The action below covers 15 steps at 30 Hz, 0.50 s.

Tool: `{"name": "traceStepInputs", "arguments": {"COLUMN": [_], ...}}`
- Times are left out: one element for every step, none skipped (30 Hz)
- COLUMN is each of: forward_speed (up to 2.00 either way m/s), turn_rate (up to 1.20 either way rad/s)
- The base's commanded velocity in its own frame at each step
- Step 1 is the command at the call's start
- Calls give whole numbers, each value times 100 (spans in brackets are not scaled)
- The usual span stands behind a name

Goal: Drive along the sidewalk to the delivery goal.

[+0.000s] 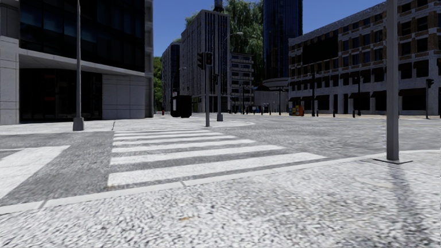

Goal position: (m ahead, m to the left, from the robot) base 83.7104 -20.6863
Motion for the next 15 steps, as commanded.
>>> {"name": "traceStepInputs", "arguments": {"forward_speed": [200,200,200,200,200,200,200,200,200,200,200,200,200,200,200], "turn_rate": [0,0,0,0,0,0,0,0,0,0,0,0,0,0,0]}}
